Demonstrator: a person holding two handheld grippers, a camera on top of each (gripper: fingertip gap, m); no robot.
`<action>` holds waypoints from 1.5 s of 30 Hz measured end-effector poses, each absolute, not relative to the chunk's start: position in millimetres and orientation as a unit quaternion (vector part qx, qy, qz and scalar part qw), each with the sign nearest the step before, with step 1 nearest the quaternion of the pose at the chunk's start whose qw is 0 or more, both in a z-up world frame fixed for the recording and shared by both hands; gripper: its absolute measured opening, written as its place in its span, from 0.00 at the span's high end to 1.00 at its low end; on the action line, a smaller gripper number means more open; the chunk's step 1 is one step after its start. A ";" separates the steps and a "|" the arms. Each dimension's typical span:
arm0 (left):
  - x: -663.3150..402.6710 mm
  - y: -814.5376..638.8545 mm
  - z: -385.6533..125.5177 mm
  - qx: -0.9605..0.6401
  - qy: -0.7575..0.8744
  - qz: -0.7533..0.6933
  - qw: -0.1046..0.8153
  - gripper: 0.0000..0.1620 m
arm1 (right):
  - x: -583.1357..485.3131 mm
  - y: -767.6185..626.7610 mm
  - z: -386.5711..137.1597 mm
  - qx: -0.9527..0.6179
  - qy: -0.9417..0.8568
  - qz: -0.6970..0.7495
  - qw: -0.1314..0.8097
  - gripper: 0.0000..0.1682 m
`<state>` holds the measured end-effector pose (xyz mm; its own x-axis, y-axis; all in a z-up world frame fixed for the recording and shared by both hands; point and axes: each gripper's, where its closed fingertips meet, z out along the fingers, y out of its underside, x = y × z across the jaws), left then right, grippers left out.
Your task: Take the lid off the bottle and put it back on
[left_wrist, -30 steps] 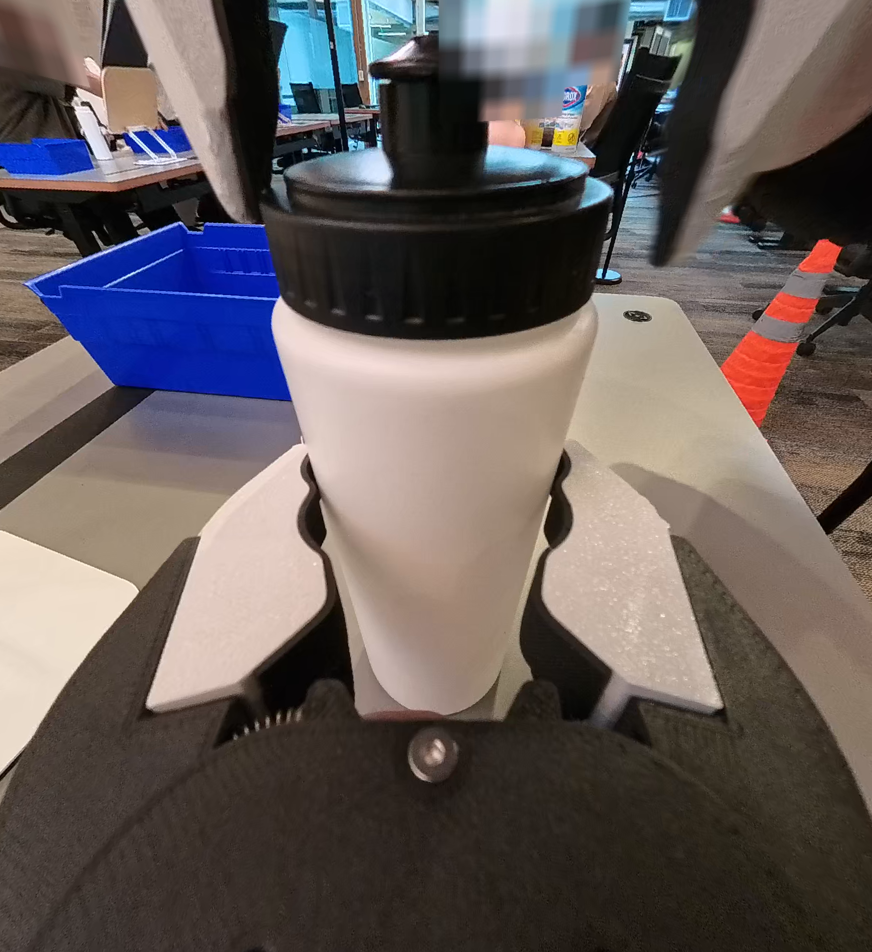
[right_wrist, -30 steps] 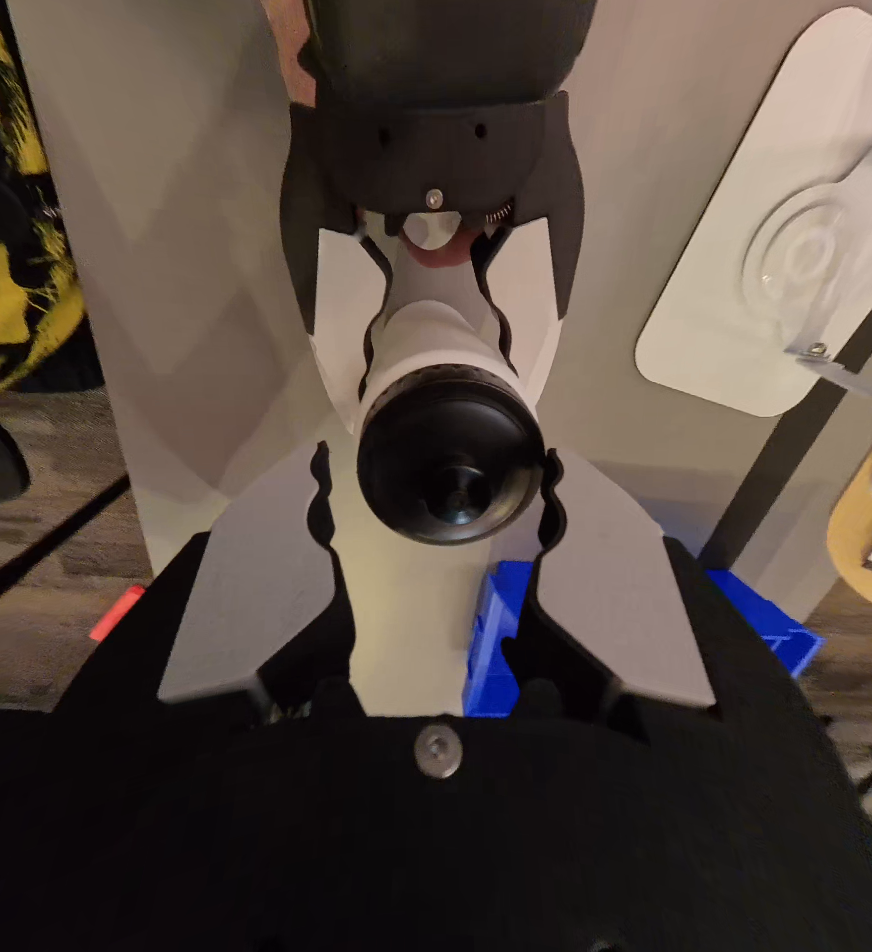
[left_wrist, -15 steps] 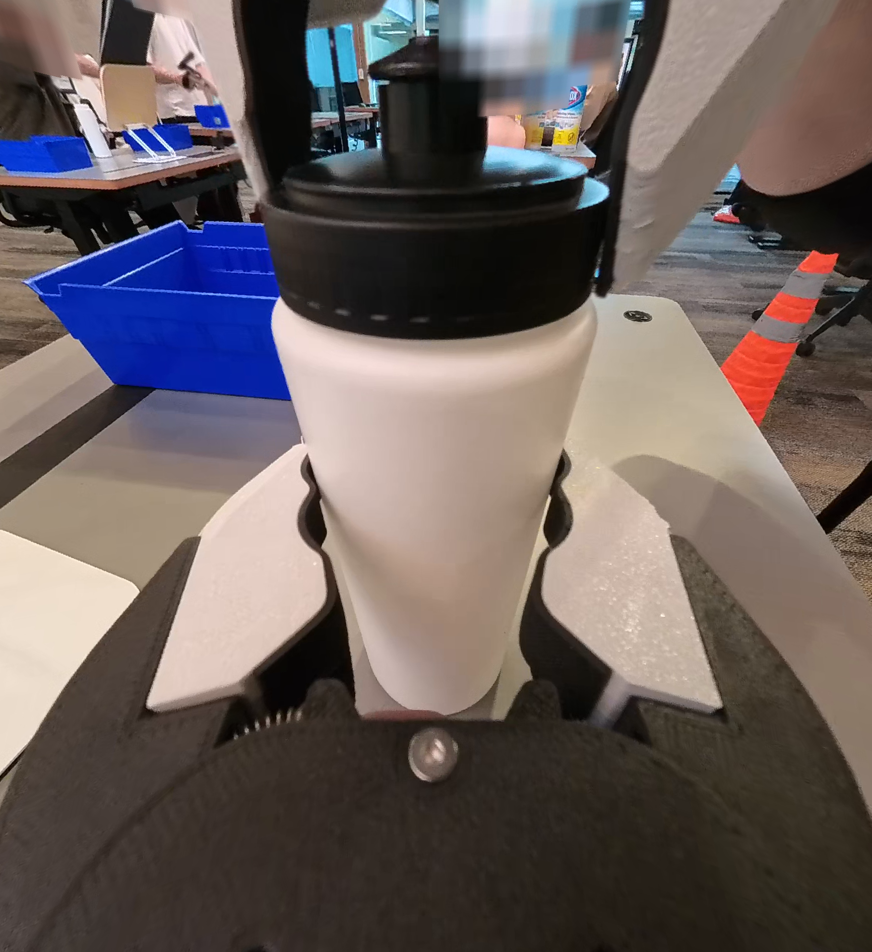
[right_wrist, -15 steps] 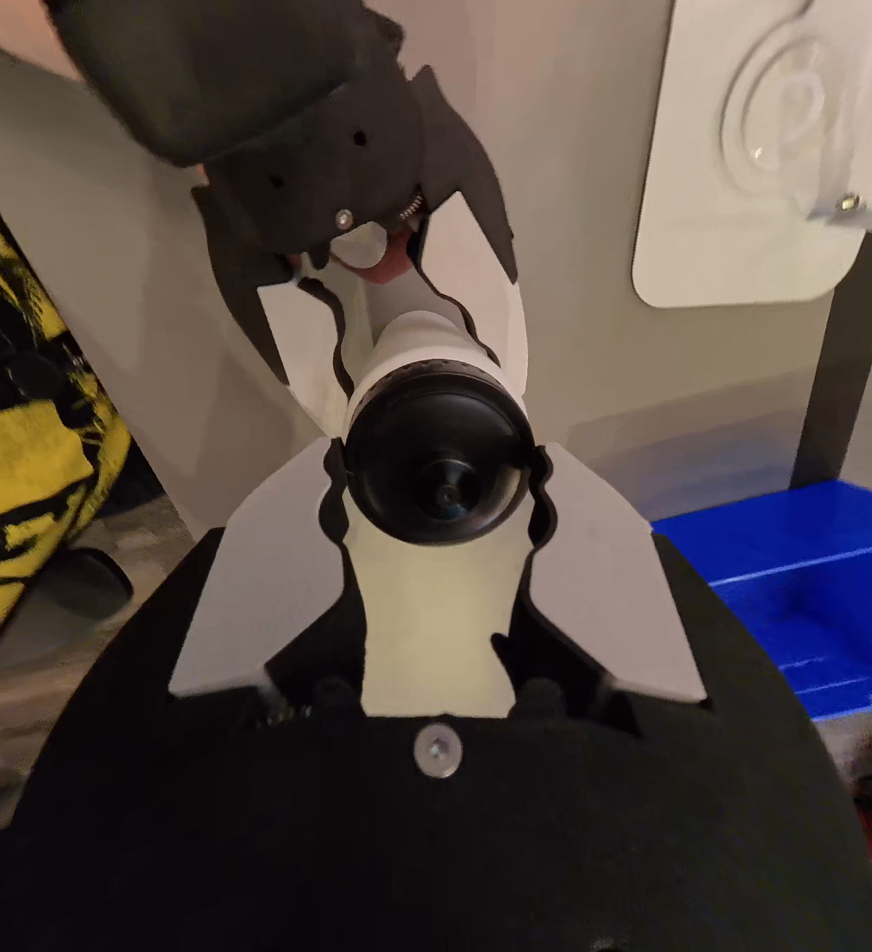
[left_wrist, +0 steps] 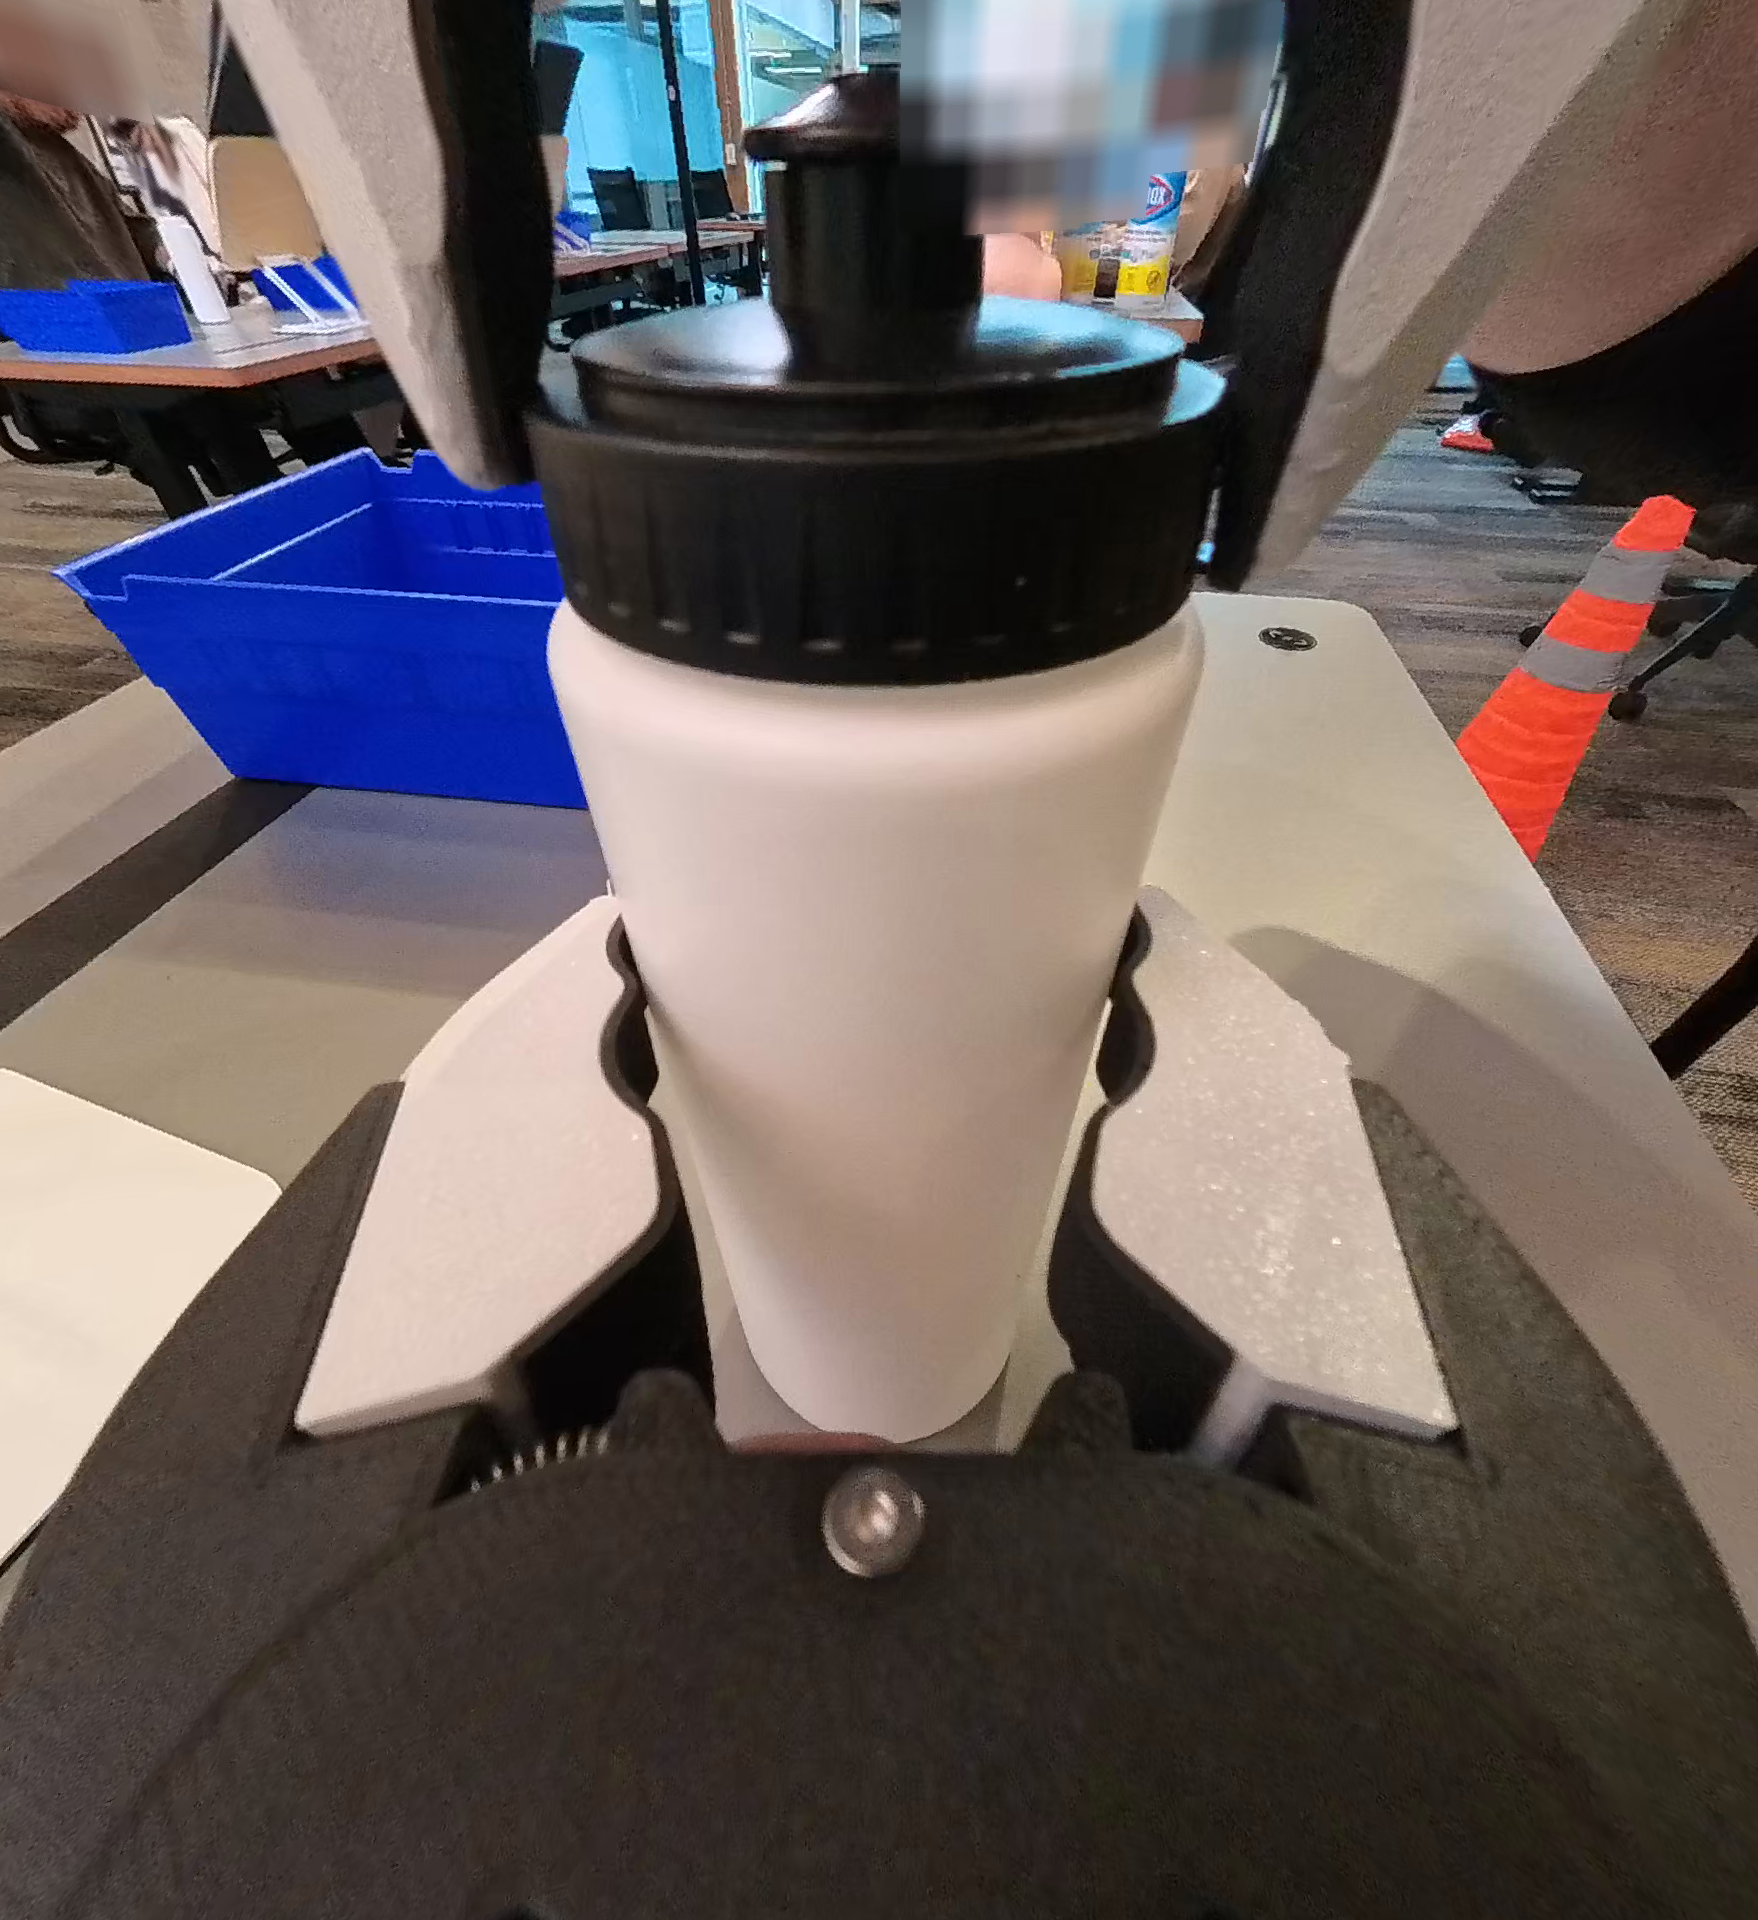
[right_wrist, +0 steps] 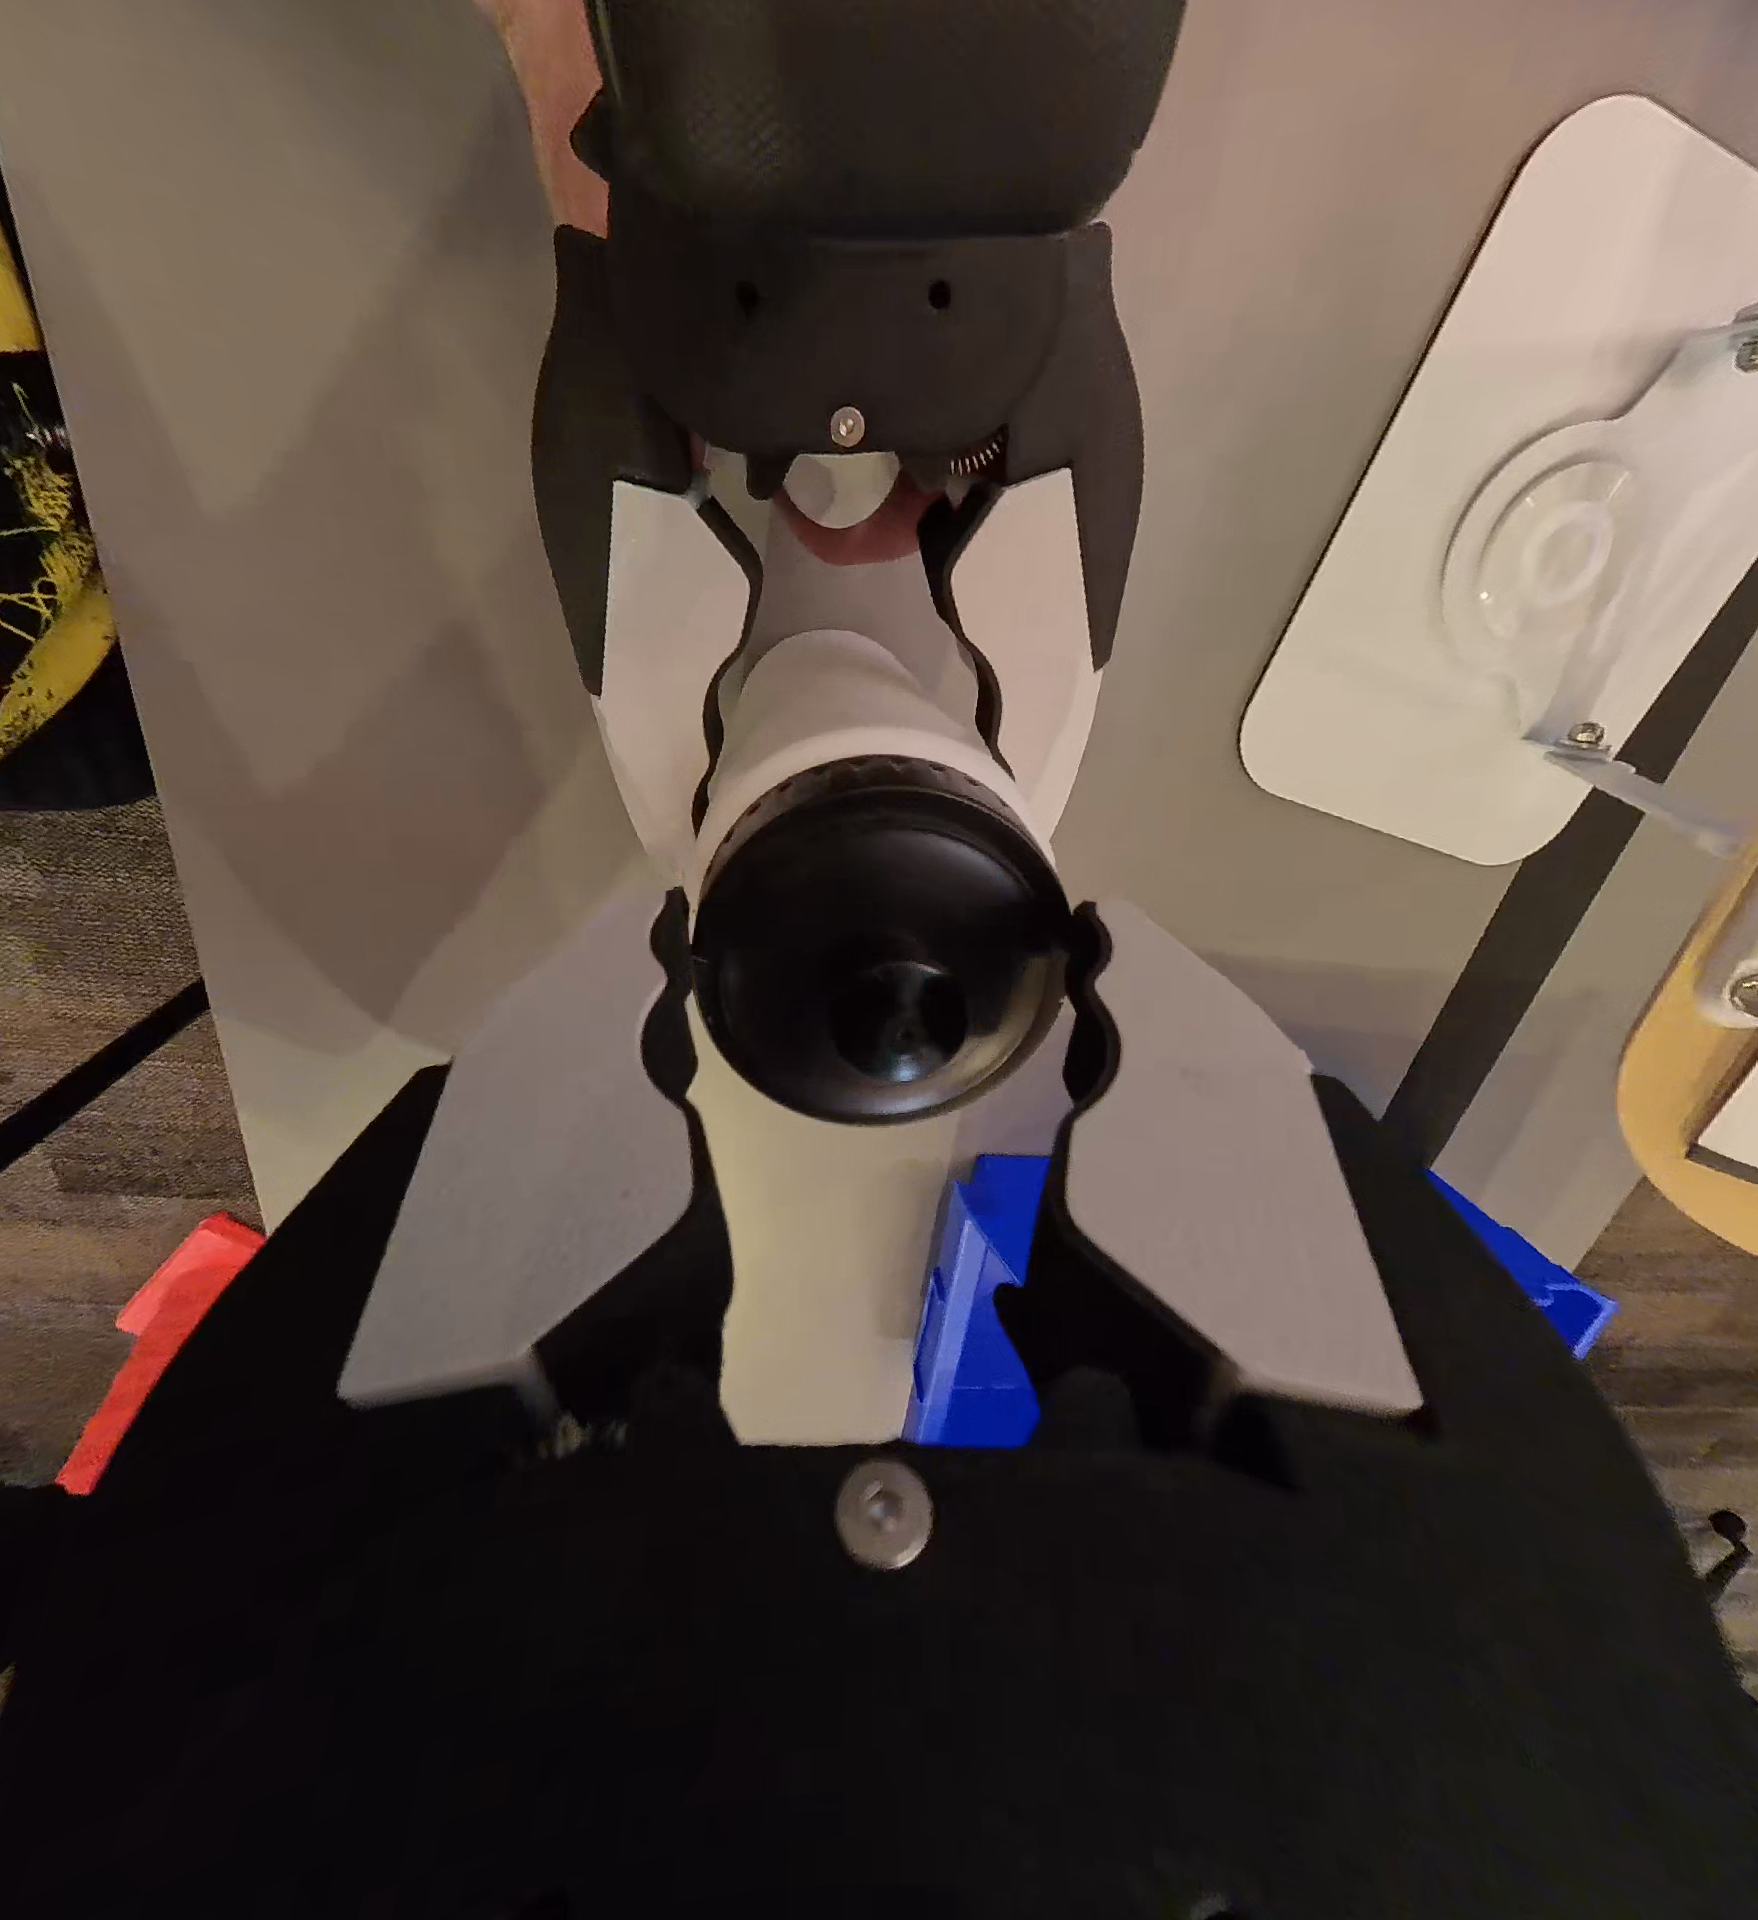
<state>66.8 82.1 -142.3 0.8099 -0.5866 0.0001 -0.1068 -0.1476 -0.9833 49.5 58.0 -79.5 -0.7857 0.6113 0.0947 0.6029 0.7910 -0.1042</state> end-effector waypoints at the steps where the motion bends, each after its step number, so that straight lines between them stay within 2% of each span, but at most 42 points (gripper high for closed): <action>1: 66.8 82.1 -142.3 -0.731 0.237 -0.197 0.608 0.48 | 49.7 57.9 -79.4 -0.325 -0.943 0.034 0.061 0.58; 11: 66.7 82.3 -142.4 -0.732 0.237 -0.197 0.607 0.48 | 48.6 59.8 -79.8 -0.509 -0.858 0.030 0.061 0.58; 14: 66.8 82.6 -142.4 -0.733 0.236 -0.195 0.607 0.48 | 48.0 60.0 -79.5 -0.481 -0.874 0.031 0.061 0.58; 16: 66.7 82.3 -142.4 -0.732 0.237 -0.195 0.608 0.48 | 48.0 57.3 -78.3 -0.445 -0.893 0.044 0.055 0.53; 20: 66.8 82.5 -142.4 -0.732 0.236 -0.197 0.608 0.48 | 47.3 60.2 -74.9 -0.366 -0.927 0.036 0.073 0.49; 22: 66.8 82.7 -142.3 -0.731 0.236 -0.198 0.609 0.48 | 48.6 60.4 -76.3 -0.338 -0.938 0.035 0.067 0.51; 24: 66.8 82.9 -142.4 -0.731 0.236 -0.198 0.609 0.48 | 48.5 60.3 -80.3 -0.327 -0.942 0.038 0.056 0.56; 28: 66.9 82.5 -142.5 -0.731 0.236 -0.197 0.608 0.48 | 49.6 58.8 -82.4 -0.349 -0.935 0.045 0.047 0.57; 36: 66.9 82.8 -142.4 -0.731 0.236 -0.199 0.608 0.48 | 48.8 60.9 -82.7 -0.513 -0.856 0.040 0.043 0.57; 40: 66.9 82.6 -142.3 -0.732 0.235 -0.197 0.609 0.48 | 48.6 60.9 -82.4 -0.490 -0.870 0.036 0.045 0.57; 45: 67.0 82.7 -142.2 -0.731 0.235 -0.199 0.609 0.48 | 50.0 62.2 -76.7 -0.417 -0.906 0.048 0.055 0.43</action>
<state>67.0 82.7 -142.2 0.8106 -0.5856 0.0037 -0.1015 -0.1467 -0.9840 50.0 62.2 -76.7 -0.6459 0.7610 0.0602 0.7505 0.6475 -0.1323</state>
